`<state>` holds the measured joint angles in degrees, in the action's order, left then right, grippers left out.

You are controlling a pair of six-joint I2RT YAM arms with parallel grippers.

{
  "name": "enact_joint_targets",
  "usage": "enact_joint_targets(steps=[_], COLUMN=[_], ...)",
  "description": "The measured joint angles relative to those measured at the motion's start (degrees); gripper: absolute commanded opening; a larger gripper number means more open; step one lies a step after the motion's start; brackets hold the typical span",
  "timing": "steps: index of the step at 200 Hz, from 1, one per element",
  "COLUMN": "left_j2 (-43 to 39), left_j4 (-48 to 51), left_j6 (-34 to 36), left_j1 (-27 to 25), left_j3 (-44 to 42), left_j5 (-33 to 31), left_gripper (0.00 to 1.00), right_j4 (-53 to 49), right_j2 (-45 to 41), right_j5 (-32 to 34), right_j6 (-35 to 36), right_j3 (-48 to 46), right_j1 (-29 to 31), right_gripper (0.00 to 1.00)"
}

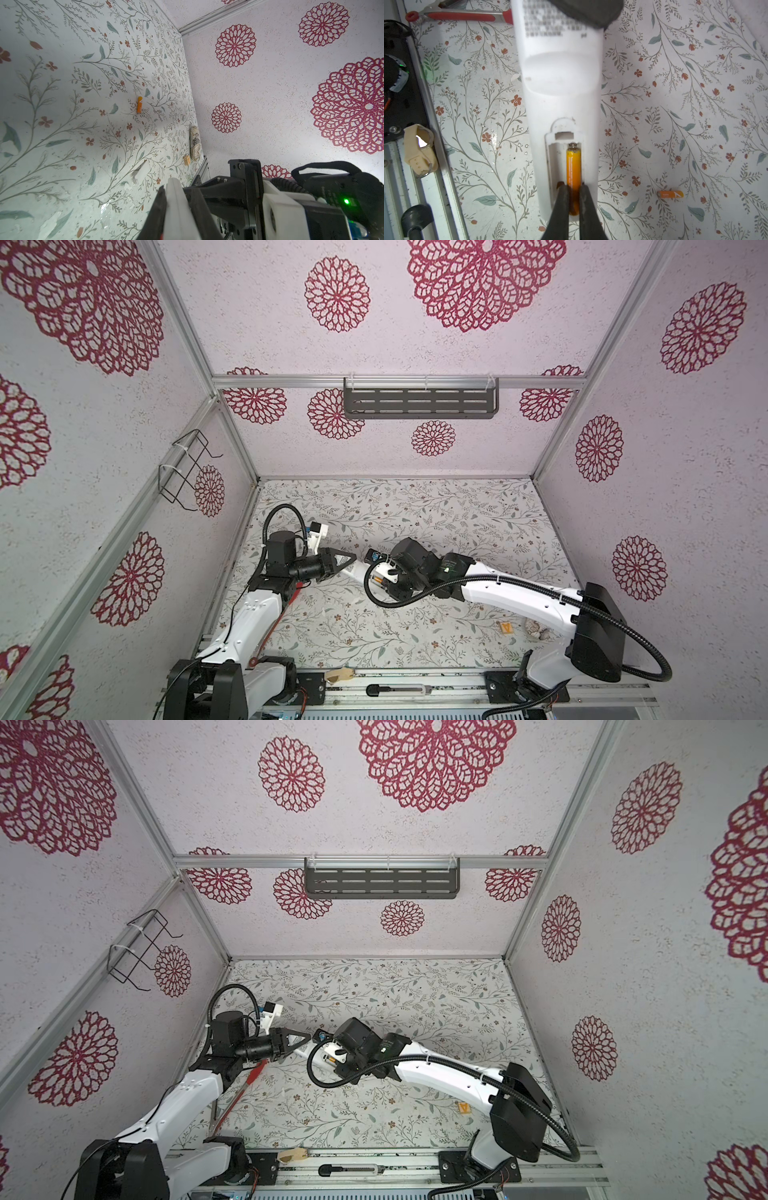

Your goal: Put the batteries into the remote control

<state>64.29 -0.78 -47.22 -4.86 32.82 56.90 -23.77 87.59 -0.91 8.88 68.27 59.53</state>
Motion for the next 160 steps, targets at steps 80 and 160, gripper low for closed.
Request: enact_joint_targets(steps=[80,160], left_j2=[0.0,0.0], left_j4=[-4.8,-7.8], left_j6=[-3.3,-5.3], left_j1=[-0.2,-0.2], left_j3=[-2.8,-3.4], left_j5=[-1.7,-4.0], left_gripper=[0.00,0.00], right_j4=[9.0,14.3], right_j2=[-0.9,0.6], right_j5=[-3.4,-6.3], right_j6=[3.7,5.7], right_j3=[-5.8,-7.0], right_j1=[-2.0,-3.9], right_gripper=[0.09,0.09])
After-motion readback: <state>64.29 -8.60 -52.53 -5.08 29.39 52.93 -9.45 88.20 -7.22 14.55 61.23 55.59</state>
